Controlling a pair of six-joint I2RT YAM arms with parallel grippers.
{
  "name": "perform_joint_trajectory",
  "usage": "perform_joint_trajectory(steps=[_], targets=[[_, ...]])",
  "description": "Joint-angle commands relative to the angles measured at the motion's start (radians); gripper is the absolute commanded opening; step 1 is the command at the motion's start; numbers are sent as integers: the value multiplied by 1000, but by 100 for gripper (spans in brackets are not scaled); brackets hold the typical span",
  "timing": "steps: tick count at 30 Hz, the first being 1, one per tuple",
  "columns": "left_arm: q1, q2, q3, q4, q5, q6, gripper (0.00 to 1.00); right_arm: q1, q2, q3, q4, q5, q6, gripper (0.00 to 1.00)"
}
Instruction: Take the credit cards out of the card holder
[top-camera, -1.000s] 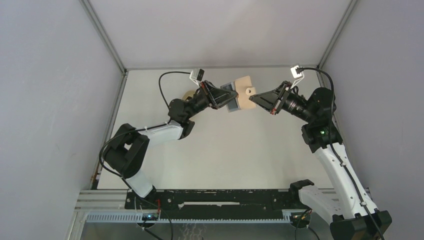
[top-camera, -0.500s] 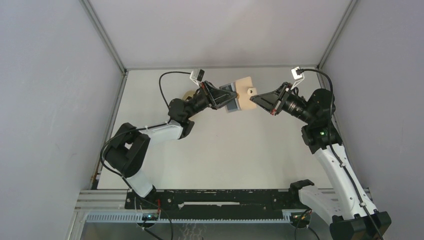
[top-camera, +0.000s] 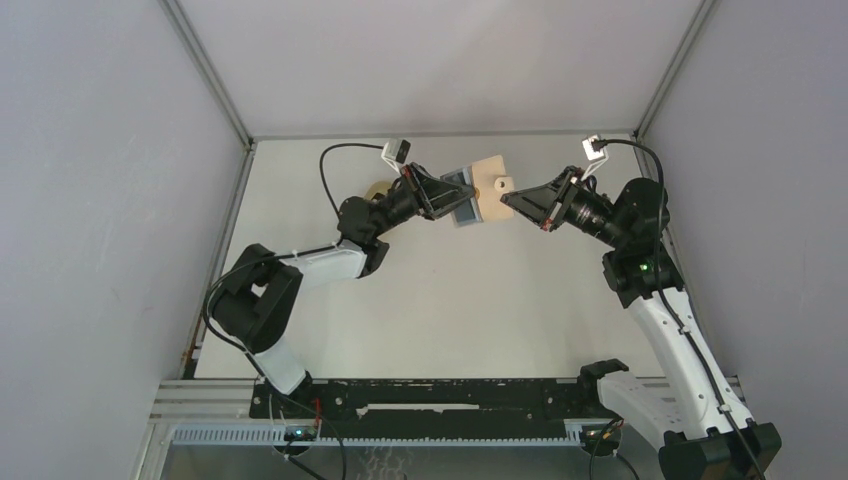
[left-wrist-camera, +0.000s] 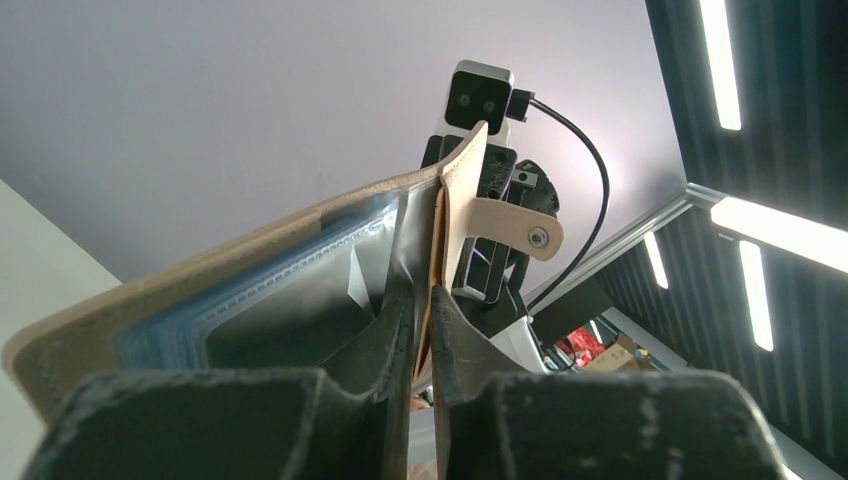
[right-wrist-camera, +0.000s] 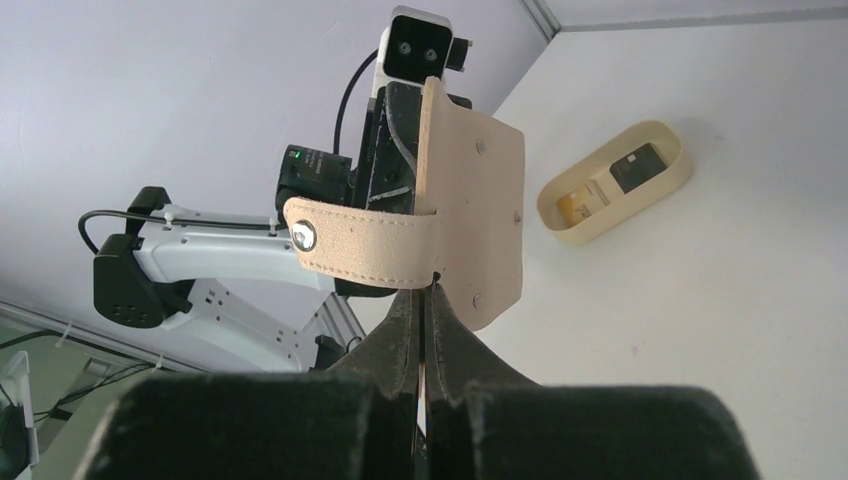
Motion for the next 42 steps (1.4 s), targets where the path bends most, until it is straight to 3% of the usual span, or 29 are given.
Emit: perform_joint_trajectory(steps=[1, 11, 14, 19, 31, 36, 40, 42], targets=[[-4, -12, 9, 67, 44, 15, 19, -6, -15, -1, 25, 10, -5, 0], [-42, 3, 98, 64, 91, 13, 26, -6, -5, 0, 28, 12, -6, 0], [-55, 13, 119, 64, 98, 12, 22, -6, -3, -1, 27, 13, -6, 0], [-67, 28, 140, 65, 109, 7, 1, -6, 0, -1, 27, 16, -7, 0], [-17, -18, 33, 65, 111, 57, 0, -71, -16, 0, 23, -6, -2, 0], [-1, -25, 2, 65, 123, 73, 0, -103, -16, -2, 23, -21, -4, 15], [1, -20, -8, 65, 121, 78, 0, -104, -14, -1, 23, -24, -1, 8], [-1, -17, -10, 65, 120, 78, 0, -104, -12, -1, 23, -26, 0, 0]])
